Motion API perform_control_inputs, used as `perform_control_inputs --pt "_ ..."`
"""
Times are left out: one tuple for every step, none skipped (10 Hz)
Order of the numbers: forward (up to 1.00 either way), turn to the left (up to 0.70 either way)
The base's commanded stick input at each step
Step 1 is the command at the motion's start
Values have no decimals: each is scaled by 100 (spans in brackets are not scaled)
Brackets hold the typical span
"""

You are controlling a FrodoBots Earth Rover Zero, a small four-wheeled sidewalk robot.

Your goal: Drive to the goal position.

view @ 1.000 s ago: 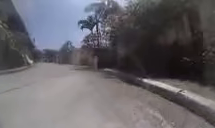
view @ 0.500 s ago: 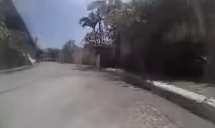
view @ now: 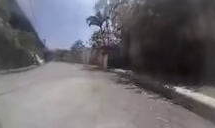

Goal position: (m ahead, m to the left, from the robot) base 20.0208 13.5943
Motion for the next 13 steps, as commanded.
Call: perform_control_inputs --pt "85 0" --pt "85 0" --pt "85 0" --pt "85 0" --pt "85 0" --pt "85 0" --pt "85 0" --pt "85 0" --pt "85 0" --pt "85 0" --pt "85 0" --pt "85 0" --pt "85 0"
